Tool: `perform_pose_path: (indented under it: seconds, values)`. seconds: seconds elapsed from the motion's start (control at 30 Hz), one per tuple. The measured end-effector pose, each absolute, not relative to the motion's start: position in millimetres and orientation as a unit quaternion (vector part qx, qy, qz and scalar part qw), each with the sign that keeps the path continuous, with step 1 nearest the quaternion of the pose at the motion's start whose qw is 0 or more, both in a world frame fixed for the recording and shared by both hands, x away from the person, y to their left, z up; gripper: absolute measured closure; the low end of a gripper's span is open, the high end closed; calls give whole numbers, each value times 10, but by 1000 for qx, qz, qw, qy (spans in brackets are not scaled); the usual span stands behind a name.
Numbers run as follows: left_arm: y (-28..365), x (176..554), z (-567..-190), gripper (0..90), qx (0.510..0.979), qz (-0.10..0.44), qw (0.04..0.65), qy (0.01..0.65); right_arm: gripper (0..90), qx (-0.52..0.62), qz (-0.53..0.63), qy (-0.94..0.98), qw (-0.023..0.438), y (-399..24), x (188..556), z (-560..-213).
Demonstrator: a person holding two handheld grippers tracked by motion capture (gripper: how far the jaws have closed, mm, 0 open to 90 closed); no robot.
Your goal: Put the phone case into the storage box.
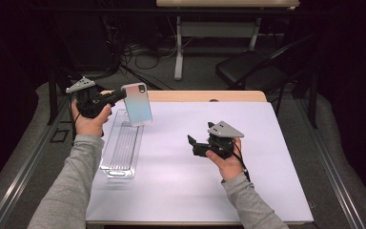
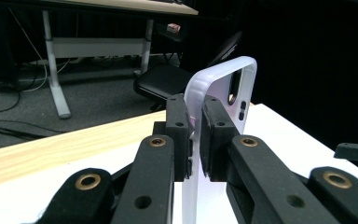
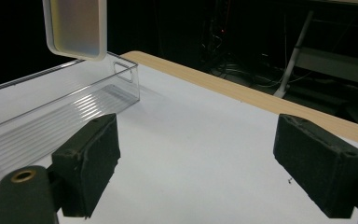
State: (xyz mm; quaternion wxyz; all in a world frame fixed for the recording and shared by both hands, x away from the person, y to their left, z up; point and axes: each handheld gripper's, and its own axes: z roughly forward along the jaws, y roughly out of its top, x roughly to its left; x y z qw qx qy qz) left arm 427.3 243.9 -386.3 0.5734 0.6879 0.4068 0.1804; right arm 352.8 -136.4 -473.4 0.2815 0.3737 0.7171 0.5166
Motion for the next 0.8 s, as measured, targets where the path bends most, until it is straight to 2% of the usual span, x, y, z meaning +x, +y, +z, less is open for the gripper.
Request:
perform_pose_path:
  seconds: [0.3, 0.8]
  values:
    - [2595, 4385, -3858, 834, 680, 191, 575, 413, 137, 393, 520, 708, 271, -1469, 3557, -4730]
    - [2870, 4528, -3871, 834, 671, 197, 589, 406, 127, 397, 495, 712, 301, -1706, 3391, -4759]
